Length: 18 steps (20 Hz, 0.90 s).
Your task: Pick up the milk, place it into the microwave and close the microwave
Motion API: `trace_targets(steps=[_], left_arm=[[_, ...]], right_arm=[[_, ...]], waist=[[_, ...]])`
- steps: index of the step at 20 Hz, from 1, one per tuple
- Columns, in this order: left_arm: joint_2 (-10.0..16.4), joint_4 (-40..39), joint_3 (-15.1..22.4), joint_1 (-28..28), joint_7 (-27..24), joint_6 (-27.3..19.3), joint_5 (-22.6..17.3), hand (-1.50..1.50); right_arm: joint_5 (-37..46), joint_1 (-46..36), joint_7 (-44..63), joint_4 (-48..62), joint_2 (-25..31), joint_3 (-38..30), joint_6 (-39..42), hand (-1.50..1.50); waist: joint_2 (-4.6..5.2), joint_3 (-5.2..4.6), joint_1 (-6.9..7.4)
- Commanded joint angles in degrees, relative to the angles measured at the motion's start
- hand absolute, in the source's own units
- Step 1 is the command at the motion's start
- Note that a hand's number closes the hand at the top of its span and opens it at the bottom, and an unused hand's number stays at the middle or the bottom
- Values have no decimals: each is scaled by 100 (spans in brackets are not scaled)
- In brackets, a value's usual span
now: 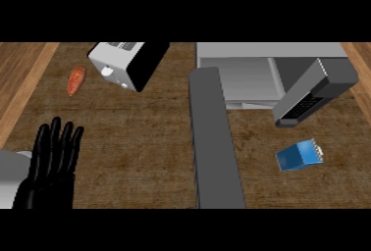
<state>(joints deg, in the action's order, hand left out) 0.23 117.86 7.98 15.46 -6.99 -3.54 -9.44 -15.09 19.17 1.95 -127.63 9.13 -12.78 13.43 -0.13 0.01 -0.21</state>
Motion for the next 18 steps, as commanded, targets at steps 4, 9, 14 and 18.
trace_targets(steps=[4, 9, 14, 18], left_arm=[[66, 44, 99, 1102, -968, 493, -189, -150], [18, 232, 460, 1219, -824, 303, 65, -150], [42, 174, 397, 1266, -929, 319, 9, -150], [57, 57, 387, 1474, -1256, 504, -130, -150]], right_arm=[[647, 147, -714, 803, -474, 231, 204, -150], [343, -22, -905, 1501, -314, -247, 476, -150], [781, -365, -1034, 1950, -552, -46, 251, -150], [1204, -660, -1762, 2932, -640, -232, 12, -150]], waist=[[3, -1, 57], [7, 1, 37], [11, 0, 38], [14, 1, 57]])
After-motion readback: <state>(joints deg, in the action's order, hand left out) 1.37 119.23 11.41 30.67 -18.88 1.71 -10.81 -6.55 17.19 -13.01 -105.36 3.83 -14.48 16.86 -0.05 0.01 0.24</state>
